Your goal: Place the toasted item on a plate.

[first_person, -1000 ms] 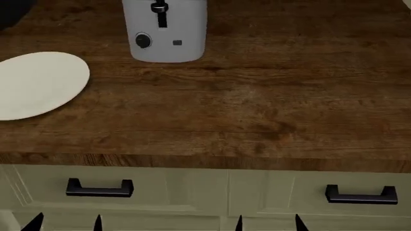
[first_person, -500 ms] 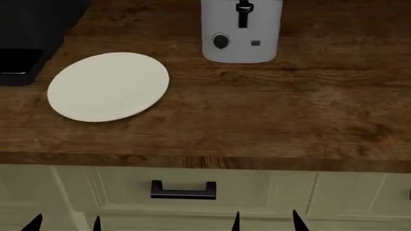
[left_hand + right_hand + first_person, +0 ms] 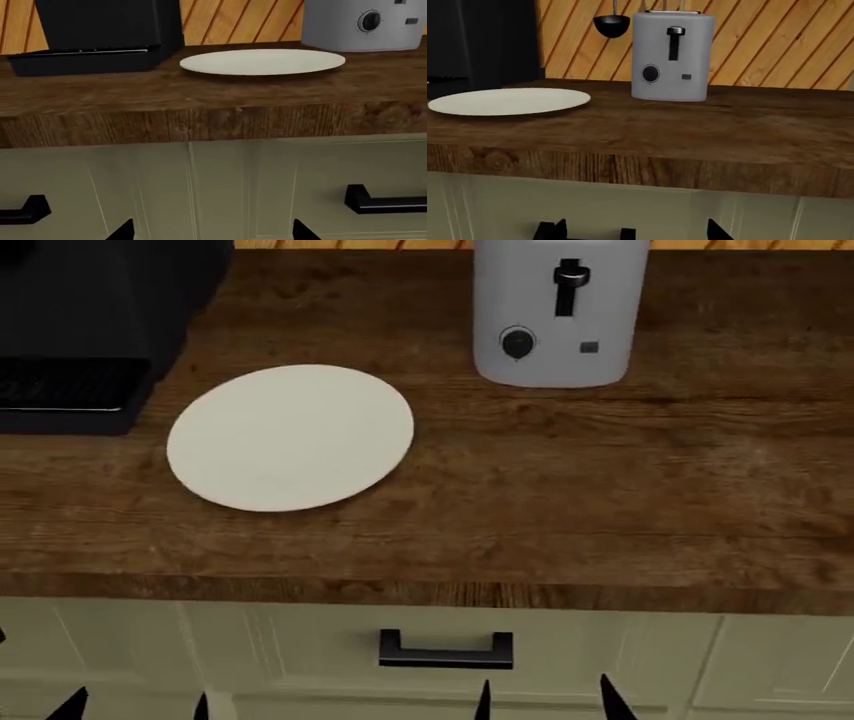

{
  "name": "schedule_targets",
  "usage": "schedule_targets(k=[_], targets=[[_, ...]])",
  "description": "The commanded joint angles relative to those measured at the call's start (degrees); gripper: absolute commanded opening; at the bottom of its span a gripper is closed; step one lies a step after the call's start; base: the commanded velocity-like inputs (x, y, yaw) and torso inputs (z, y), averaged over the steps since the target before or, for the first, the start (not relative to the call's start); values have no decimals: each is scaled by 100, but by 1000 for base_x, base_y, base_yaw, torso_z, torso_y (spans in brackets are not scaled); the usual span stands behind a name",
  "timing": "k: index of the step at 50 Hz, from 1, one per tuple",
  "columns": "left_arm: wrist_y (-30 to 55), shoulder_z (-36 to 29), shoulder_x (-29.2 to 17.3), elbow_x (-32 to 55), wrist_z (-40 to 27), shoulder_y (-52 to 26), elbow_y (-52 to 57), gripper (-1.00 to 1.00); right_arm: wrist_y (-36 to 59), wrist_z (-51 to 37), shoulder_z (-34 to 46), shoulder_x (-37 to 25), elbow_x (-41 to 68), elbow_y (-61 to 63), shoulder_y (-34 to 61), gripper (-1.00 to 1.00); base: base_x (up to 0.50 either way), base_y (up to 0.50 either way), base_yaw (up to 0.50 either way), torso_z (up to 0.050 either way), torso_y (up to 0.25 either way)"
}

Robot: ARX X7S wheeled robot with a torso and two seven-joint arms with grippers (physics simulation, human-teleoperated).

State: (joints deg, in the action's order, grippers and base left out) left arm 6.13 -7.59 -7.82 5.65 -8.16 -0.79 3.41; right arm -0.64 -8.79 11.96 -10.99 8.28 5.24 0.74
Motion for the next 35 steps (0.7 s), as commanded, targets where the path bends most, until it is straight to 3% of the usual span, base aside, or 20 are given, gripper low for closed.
schedule_targets(k=[1, 18, 35], targets=[[193, -51, -103, 7, -68, -52, 237, 100, 75, -33, 19, -69, 51, 176, -26, 100, 0, 0, 0, 50, 0], [952, -155, -285, 10, -65, -760, 718, 100, 1098, -141, 21, -383, 52, 1137, 381, 100, 0, 0, 0, 50, 0], [1621, -243, -547, 47, 153, -1749, 918, 100, 2497, -39, 0, -675, 233, 1847, 1487, 100, 0, 0, 0, 50, 0]])
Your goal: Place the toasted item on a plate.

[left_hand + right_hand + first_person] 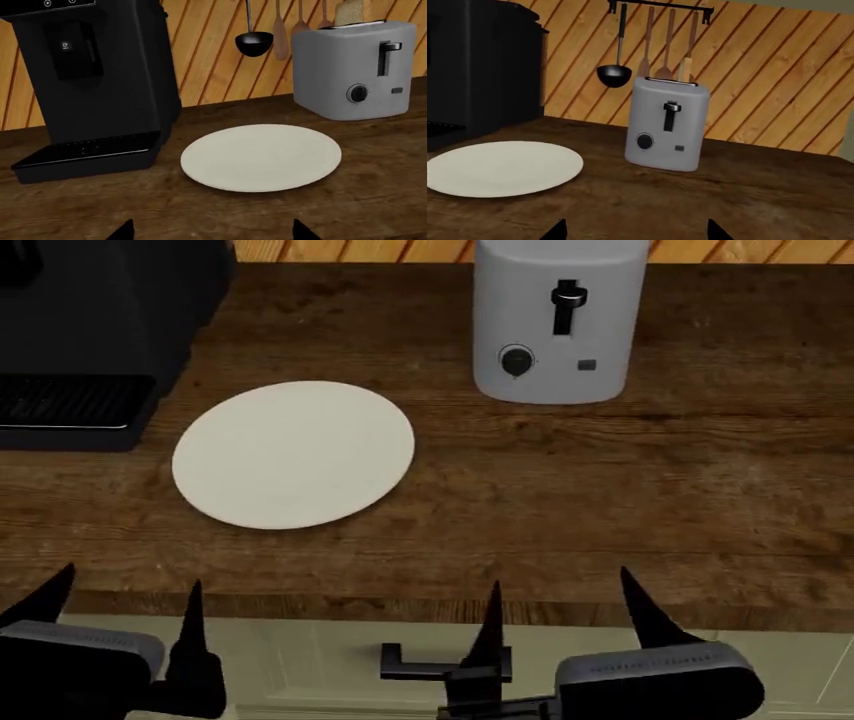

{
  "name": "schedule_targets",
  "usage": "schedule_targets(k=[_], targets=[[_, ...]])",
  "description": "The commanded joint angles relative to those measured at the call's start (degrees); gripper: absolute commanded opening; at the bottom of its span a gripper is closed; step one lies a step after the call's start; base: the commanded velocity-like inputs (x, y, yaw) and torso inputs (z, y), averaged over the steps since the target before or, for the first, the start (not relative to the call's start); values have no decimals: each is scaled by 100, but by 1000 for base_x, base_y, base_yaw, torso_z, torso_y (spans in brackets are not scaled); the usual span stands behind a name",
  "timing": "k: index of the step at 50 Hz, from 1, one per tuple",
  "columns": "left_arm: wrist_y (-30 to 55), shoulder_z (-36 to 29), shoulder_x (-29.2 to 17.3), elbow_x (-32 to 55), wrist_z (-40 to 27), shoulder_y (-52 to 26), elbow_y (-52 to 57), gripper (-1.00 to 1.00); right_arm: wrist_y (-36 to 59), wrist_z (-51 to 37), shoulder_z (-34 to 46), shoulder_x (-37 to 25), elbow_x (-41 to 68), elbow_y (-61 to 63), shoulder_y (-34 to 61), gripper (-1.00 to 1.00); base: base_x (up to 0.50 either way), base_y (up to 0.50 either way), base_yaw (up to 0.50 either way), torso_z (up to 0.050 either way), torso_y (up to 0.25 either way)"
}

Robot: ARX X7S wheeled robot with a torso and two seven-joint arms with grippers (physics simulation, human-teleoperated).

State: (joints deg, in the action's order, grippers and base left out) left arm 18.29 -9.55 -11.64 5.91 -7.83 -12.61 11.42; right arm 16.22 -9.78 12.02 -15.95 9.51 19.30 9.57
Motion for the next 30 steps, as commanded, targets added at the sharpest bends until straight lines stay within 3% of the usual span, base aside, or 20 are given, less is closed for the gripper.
schedule_targets(k=[1, 16, 30], targets=[[450, -8, -186, 49, 135, -657, 105, 100, 915, 73, -36, -194, 158, 497, 683, 100, 0, 0, 0, 50, 0], [930, 249, -337, 290, 225, -1513, 154, 100, 2193, 27, -418, -389, 606, 963, 1561, 100, 0, 0, 0, 48, 0], [1579, 637, -635, 487, 114, -1520, 983, 100, 3004, -103, -660, -590, 821, 1568, 2010, 100, 0, 0, 0, 0, 0]])
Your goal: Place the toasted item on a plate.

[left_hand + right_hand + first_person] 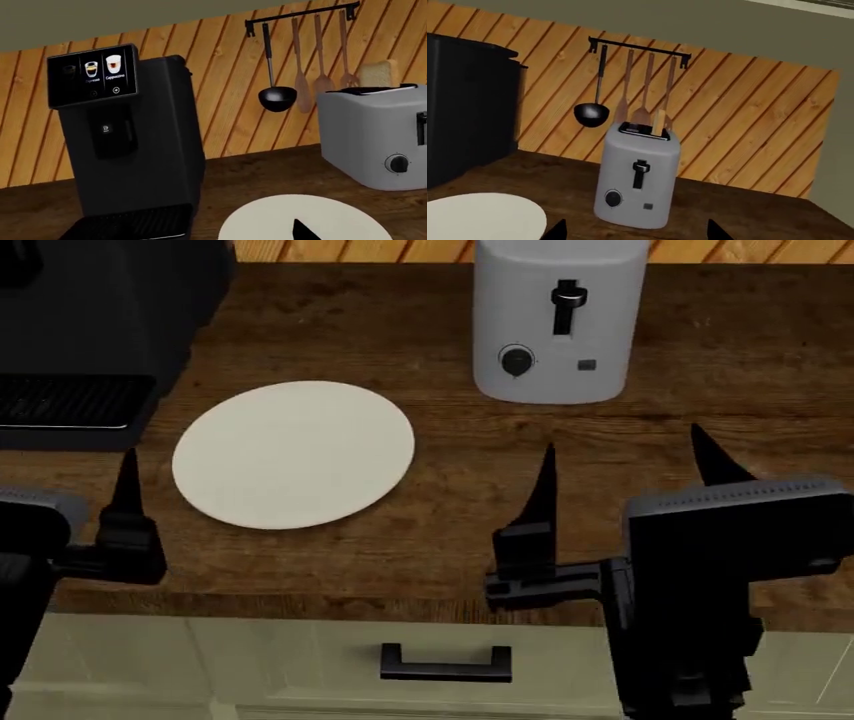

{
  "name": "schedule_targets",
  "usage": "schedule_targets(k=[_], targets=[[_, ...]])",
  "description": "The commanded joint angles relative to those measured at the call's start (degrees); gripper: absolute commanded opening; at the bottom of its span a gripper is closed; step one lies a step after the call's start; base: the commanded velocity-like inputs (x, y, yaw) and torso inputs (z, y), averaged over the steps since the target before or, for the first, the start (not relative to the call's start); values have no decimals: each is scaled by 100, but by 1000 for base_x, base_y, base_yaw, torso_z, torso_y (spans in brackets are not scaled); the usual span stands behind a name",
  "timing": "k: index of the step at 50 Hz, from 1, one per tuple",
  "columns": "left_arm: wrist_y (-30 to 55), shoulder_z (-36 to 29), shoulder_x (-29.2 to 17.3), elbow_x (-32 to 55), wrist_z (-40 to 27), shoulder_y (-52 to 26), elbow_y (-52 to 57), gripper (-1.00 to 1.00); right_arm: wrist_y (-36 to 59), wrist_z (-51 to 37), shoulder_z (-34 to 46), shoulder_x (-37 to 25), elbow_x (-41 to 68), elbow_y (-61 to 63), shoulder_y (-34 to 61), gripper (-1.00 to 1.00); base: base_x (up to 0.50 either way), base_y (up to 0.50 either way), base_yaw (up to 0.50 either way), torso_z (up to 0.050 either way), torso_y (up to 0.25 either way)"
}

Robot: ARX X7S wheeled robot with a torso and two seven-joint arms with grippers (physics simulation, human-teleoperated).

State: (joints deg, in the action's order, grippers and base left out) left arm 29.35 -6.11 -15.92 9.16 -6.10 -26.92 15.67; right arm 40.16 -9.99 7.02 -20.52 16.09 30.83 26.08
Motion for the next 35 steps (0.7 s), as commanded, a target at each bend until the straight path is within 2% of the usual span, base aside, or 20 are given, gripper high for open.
schedule_targets(k=[1, 10, 12, 26, 35], targets=[[503, 285, -217, 165, -59, -99, 587, 100, 598, -66, -153, -147, 167, 437, 364, 100, 0, 0, 0, 0, 0], [778, 216, -184, 299, -63, -81, 1062, 100, 695, -74, -90, -165, 206, 597, 431, 100, 208, 0, 0, 0, 0], [742, 407, -25, 584, -11, -27, 1132, 100, 662, -63, -61, -149, 203, 550, 449, 100, 244, 0, 0, 0, 0], [1402, 526, -131, 961, -129, 508, 2388, 100, 707, -65, -6, -175, 235, 591, 474, 100, 243, 0, 0, 0, 0], [1708, 625, -204, 1077, -222, 408, 2681, 100, 886, -78, 5, -189, 307, 711, 636, 100, 241, 0, 0, 0, 0]])
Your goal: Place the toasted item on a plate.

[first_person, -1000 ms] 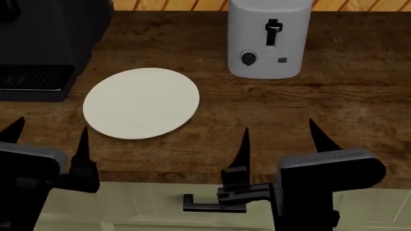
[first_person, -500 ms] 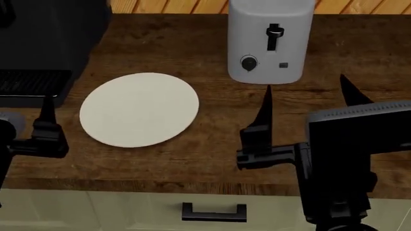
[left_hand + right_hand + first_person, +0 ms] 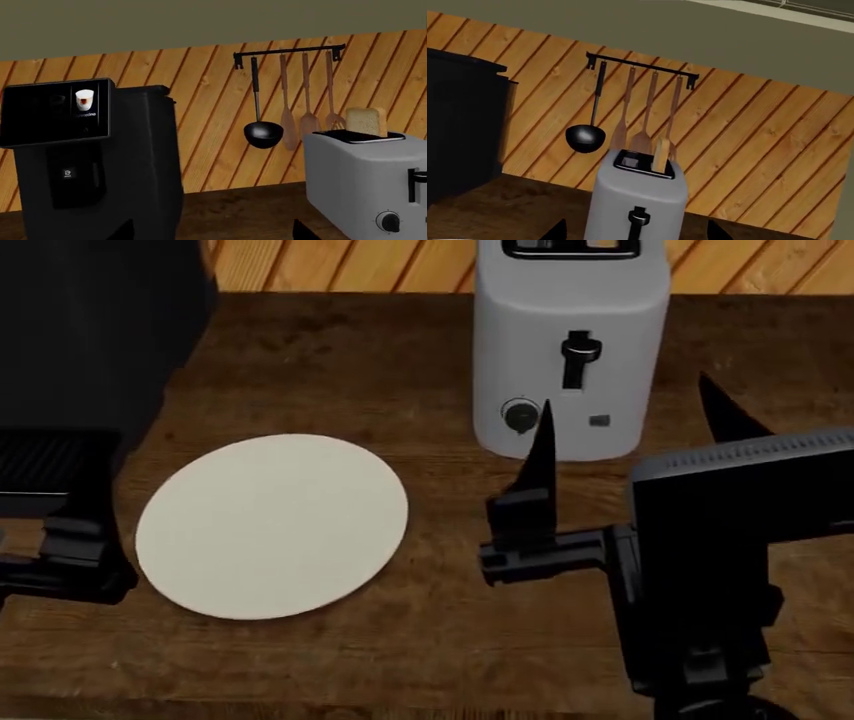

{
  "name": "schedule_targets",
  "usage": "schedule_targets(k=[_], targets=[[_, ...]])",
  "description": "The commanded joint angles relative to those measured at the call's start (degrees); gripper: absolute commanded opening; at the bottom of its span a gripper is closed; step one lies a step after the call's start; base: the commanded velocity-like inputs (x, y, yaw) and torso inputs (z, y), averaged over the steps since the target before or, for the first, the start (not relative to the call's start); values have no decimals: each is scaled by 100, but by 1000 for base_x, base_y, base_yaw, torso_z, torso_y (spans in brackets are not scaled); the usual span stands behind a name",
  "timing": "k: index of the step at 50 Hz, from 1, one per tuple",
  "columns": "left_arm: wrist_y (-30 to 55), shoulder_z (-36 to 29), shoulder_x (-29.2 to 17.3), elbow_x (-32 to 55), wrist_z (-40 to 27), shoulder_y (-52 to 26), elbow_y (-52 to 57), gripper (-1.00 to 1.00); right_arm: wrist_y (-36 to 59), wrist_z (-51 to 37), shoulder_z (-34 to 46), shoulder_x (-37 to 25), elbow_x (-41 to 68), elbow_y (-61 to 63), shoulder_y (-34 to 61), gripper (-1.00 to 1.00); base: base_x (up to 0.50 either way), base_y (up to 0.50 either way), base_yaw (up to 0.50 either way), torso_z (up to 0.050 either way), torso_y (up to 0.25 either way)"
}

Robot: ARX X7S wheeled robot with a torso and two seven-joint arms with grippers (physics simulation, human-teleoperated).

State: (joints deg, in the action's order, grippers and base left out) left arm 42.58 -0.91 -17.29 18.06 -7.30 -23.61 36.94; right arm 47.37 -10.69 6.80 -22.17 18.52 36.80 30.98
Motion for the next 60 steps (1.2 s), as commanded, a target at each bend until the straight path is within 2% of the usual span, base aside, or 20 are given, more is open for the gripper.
schedule_targets(k=[1, 22, 60], targets=[[424, 105, -74, 196, -115, 54, 589, 100, 179, -6, 41, -31, 63, 117, 171, 100, 242, 0, 0, 0, 0], [1023, 293, -183, 513, -285, 51, 1339, 100, 610, -1, 116, -67, 215, 267, 711, 100, 243, 0, 0, 0, 0], [936, 395, -136, 743, -423, 396, 1608, 100, 666, -32, 96, -105, 349, 351, 772, 100, 235, 0, 0, 0, 0]])
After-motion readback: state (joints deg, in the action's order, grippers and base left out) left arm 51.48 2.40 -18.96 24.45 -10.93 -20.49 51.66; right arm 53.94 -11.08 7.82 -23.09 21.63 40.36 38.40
